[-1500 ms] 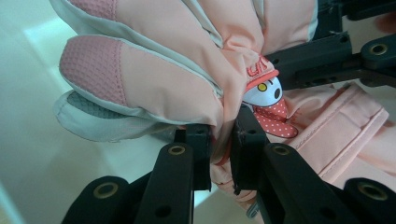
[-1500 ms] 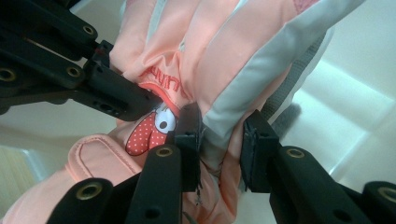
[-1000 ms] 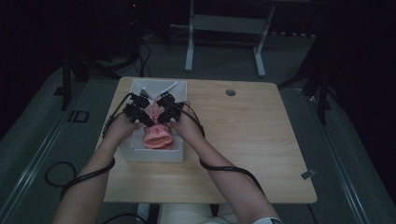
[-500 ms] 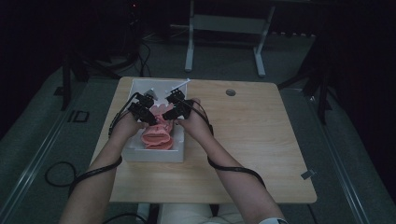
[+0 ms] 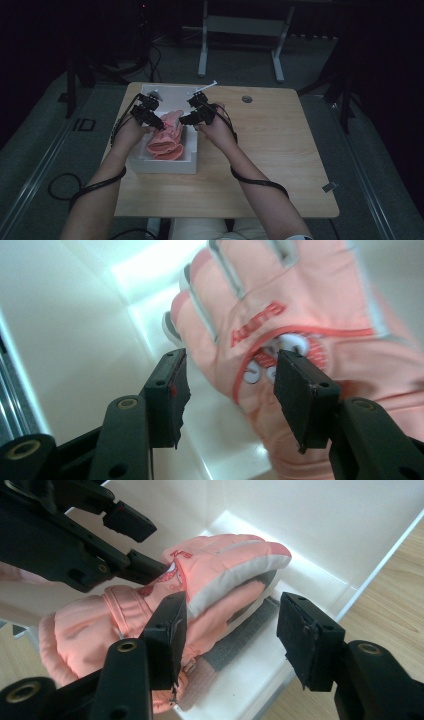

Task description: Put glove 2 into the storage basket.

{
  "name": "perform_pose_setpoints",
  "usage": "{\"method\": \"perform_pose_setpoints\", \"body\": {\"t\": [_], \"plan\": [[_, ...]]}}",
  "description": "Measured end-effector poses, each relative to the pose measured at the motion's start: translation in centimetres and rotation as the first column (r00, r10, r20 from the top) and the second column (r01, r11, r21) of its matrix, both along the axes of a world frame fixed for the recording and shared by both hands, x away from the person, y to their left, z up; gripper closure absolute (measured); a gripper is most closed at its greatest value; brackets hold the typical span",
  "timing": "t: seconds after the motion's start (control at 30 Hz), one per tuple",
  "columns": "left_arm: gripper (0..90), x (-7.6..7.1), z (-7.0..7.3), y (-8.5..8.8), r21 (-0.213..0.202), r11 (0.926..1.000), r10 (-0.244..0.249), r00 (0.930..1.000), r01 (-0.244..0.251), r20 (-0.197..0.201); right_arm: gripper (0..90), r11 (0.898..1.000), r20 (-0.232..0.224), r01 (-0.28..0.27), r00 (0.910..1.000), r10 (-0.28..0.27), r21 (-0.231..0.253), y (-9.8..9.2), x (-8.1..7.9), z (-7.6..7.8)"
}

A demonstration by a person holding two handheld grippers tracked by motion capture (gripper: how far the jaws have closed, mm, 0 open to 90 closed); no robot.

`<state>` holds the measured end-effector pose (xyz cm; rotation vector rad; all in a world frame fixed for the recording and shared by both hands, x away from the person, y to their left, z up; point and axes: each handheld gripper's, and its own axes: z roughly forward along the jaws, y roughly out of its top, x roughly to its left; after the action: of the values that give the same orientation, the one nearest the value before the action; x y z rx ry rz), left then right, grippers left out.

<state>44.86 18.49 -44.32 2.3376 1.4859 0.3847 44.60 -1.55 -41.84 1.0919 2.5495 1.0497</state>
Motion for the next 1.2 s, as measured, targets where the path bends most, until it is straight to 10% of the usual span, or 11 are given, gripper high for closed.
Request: {"method": "perform_pose_setpoints", "body": {"t": [0.47,0.77,0.87,0.97,1.2], "plan": [[30.1,-2.8,3.0,-1.6,-0.171,0.981,-0.07,0.9896,0.091,0.126,33.7,0.995,0.041,-0.035,0.9987,0.031,0.095,-3.1,-0.9,1.2],[1.2,-4.7,3.7,-4.1,-0.238,0.95,-0.152,0.9648,0.203,0.215,22.0,0.987,0.065,-0.072,0.9959,0.063,0.143,-6.1,-1.7,1.4],[1.2,-5.3,3.9,-5.1,-0.247,0.9381,-0.179,0.9507,0.243,0.253,20.4,0.988,0.076,-0.069,0.9954,0.059,0.137,-7.1,-1.9,1.3],[1.2,-5.9,3.9,-6.1,-0.3,0.9091,-0.21,0.9395,0.289,0.271,19.7,0.989,0.08,-0.069,0.9951,0.059,0.131,-8.1,-2.1,1.0],[1.2,-7.5,3.7,-9.2,-0.285,0.8817,-0.291,0.9094,0.376,0.297,19.1,0.992,0.079,-0.05,0.996,0.041,0.12,-10.0,-2.3,0.2]]}}
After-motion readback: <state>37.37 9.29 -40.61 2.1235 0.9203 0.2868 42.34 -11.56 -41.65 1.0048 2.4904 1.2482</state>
